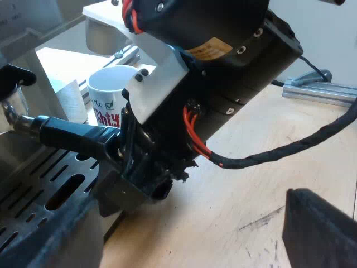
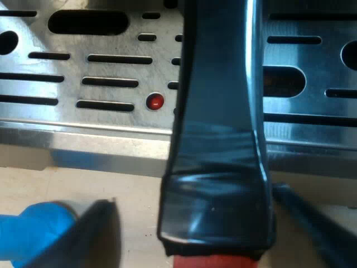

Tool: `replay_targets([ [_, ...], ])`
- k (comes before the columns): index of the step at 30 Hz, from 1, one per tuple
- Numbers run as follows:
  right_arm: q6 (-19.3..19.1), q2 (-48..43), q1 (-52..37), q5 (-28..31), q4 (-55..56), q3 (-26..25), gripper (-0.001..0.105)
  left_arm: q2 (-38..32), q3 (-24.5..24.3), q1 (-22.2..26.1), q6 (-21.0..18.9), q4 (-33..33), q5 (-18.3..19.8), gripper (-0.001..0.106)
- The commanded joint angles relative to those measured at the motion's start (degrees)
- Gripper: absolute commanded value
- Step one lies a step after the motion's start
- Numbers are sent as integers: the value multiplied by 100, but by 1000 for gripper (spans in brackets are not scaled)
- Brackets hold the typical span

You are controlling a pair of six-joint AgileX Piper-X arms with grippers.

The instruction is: Grind coffee beans and then tamp

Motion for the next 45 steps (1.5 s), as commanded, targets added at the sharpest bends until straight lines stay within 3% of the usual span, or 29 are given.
replay_targets([
  [1,-59,-29,-28,47,-56,-17,41,-31,-10,-29,-54,-50,15,68],
  [3,-59,-29,-28,47,-56,-17,28,-31,-10,-29,-54,-50,15,68],
  [7,-59,-29,-28,47,-56,-17,13,-31,-10,-29,-54,-50,15,68],
  [13,-59,-29,-28,47,-56,-17,0,-31,-10,-29,-54,-36,15,68],
  [31,-57,-29,294,167,-18,-17,0,-31,-10,-29,0,246,15,68],
  [40,368,-29,497,368,164,-17,0,-31,-10,-29,0,246,15,68],
  [45,406,-59,689,688,395,-17,0,-31,-10,-29,0,246,15,68],
])
